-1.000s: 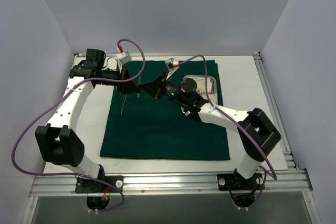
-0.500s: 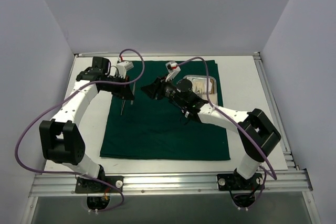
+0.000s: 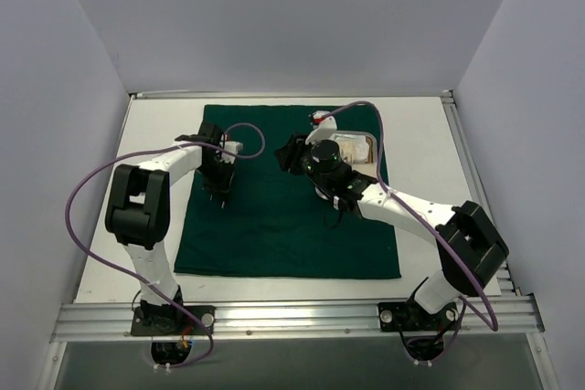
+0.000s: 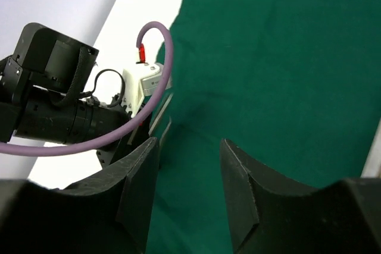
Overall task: Open and lay out the surgical kit
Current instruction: Place the medical item in the surgical kit.
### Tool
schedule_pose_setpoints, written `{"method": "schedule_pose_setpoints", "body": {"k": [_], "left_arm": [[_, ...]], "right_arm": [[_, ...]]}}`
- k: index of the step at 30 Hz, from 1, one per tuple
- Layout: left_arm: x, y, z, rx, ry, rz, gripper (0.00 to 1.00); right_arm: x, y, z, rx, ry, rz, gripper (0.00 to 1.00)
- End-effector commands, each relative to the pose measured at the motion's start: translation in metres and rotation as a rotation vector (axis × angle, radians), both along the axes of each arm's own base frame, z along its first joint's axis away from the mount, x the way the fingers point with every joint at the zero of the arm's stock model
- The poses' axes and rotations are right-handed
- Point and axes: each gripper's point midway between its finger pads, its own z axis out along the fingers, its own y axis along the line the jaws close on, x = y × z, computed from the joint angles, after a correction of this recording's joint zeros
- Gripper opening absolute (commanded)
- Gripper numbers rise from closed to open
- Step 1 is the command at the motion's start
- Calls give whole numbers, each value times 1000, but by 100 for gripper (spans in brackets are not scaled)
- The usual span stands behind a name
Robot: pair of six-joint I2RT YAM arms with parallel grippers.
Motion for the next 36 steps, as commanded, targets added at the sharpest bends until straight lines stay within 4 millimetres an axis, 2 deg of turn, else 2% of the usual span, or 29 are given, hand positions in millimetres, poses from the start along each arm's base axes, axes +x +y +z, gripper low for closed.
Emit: {"method": "schedule_pose_setpoints", "body": {"k": [1,11,12,13,19,27,30,36], "left_arm": [[33,7,0,57,-81,64,2],[47,4,-7,50,-83,116,2],[46,7,-17,62,-52,122,2],[52,7,-15,63,-56,129,2],[52,15,-23,87,-36,158,3],[60,14,-15,92,-63,156,9],[60,15,-17,91,-55,156,16],[58,13,-19,78,-41,161,20]], "right_arm": [[0,-21,9,-24,-22,-82,41],[-4,-32,5,-43,-24,-109,41],[-3,-32,7,-38,-28,-110,41],[-4,-32,7,-37,-28,-108,41],[-3,-35,8,-41,-30,-121,41],[0,-30,7,-59,-30,-107,41],[0,-31,7,-63,-30,-108,41],[-2,-32,9,-70,-35,-104,41]]}}
